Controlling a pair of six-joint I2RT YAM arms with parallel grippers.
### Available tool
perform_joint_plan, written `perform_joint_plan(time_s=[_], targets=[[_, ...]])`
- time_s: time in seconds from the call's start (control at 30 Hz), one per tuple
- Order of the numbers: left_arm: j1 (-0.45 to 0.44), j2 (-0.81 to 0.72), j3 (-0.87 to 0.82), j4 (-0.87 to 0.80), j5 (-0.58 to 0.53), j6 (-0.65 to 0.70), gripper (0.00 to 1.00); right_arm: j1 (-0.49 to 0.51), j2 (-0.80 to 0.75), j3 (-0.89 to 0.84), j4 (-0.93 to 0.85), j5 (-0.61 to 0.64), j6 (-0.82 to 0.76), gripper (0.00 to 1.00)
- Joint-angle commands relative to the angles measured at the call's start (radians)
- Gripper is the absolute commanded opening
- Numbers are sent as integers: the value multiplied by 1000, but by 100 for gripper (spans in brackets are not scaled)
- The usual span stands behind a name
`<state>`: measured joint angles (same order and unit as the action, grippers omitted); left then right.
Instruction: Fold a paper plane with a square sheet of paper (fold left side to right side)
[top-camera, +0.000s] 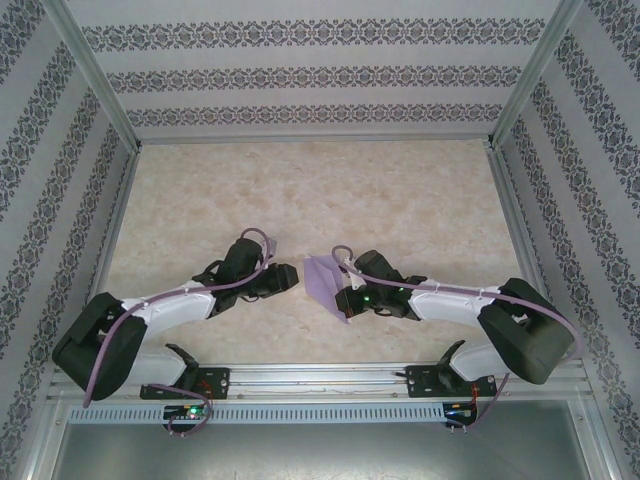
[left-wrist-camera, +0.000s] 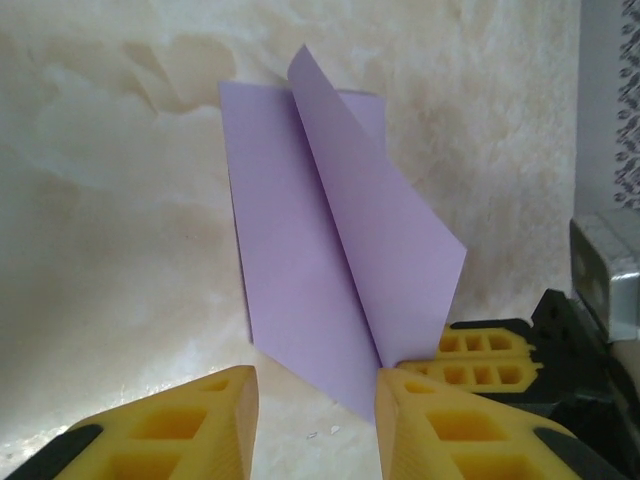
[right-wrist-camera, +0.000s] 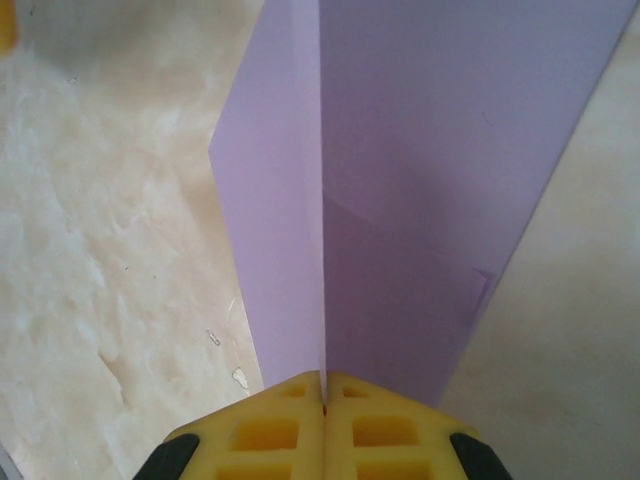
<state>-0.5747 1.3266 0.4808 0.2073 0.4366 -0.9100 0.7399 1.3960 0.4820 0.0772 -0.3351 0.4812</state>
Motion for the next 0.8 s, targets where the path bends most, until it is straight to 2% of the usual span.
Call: perform_joint_plan(time_s=[0.0,0.43,0.77], targets=[[-40,47,33,72,-19,-29,37,-16,19,-20,57,-77,22,0],[-123,243,139,145,-39,-61,39,-37,36,-53,121,-114,43,0],[-132,337,198,154,-46,-72,40,-45,51,-65,148,-127,52,0]])
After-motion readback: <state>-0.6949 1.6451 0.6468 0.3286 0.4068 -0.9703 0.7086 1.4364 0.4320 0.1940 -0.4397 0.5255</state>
